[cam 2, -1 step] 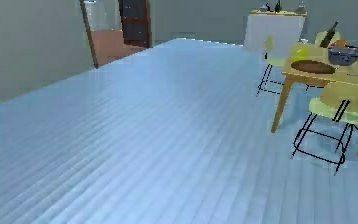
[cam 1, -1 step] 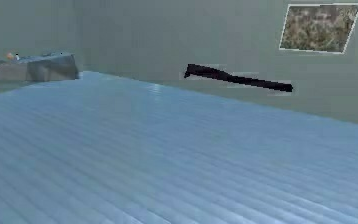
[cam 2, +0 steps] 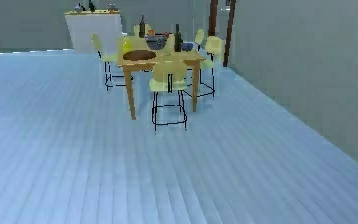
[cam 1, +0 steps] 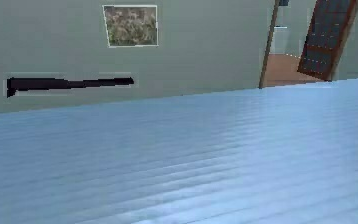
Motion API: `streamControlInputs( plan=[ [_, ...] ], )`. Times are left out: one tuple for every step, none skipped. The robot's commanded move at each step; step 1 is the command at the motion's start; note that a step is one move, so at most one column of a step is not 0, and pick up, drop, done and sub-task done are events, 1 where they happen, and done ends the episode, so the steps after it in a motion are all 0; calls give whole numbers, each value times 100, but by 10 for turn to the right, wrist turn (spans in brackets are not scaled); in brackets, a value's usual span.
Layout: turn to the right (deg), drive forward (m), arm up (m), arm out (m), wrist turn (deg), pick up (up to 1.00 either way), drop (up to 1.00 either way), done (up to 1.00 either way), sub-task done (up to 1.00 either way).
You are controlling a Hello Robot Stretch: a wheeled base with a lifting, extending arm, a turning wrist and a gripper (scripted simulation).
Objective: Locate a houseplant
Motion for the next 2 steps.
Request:
streamControlInputs(
  plan=[
    [300,0,0,0,0,0,0,0,0],
    [0,100,0,0,0,0,0,0,0]
  ],
)
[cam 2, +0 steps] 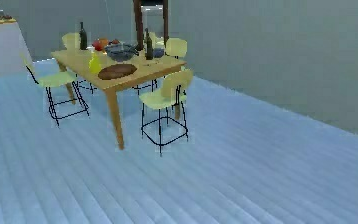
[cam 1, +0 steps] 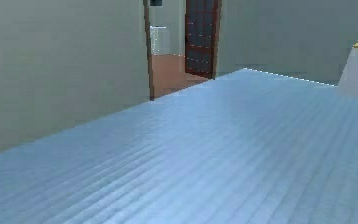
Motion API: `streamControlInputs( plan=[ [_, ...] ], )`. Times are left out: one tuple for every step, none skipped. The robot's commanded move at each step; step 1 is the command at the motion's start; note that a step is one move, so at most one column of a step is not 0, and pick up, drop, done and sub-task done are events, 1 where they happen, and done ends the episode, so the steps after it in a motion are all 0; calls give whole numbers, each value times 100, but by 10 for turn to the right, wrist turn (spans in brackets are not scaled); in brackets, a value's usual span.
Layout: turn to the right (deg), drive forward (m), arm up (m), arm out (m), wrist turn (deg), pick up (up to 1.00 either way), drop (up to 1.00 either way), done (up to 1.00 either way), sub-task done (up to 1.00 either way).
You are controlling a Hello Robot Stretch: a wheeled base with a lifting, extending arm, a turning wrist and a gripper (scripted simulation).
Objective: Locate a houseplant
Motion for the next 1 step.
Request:
streamControlInputs(
  plan=[
    [0,100,0,0,0,0,0,0,0]
  ],
)
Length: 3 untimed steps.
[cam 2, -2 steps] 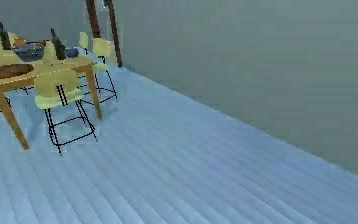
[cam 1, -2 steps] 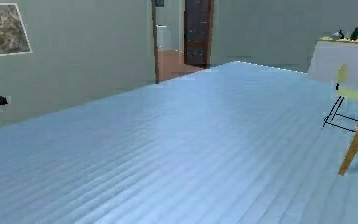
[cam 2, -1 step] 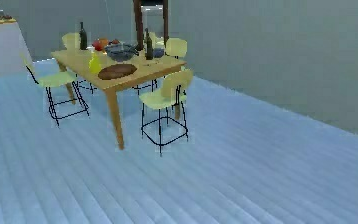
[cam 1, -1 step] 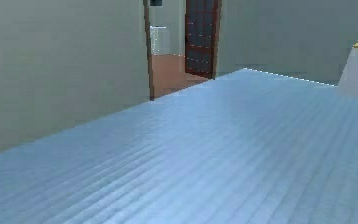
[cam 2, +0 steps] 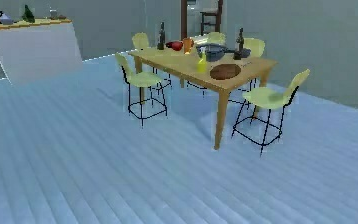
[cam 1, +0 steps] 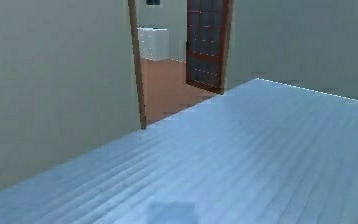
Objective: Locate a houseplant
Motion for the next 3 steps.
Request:
streamControlInputs(
  plan=[
    [0,100,0,0,0,0,0,0,0],
    [30,0,0,0,0,0,0,0,0],
    [0,100,0,0,0,0,0,0,0]
  ],
)
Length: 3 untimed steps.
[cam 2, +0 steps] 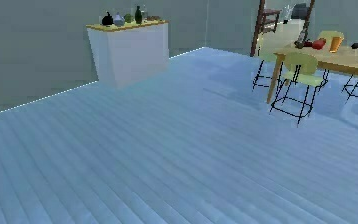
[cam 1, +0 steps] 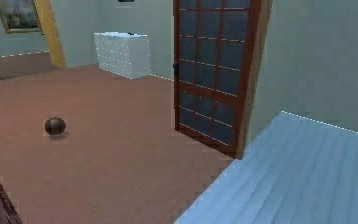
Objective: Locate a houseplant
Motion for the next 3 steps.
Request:
streamControlInputs(
  plan=[
    [30,0,0,0,0,0,0,0,0],
    [0,20,0,0,0,0,0,0,0],
    [-30,0,0,0,0,0,0,0,0]
  ],
)
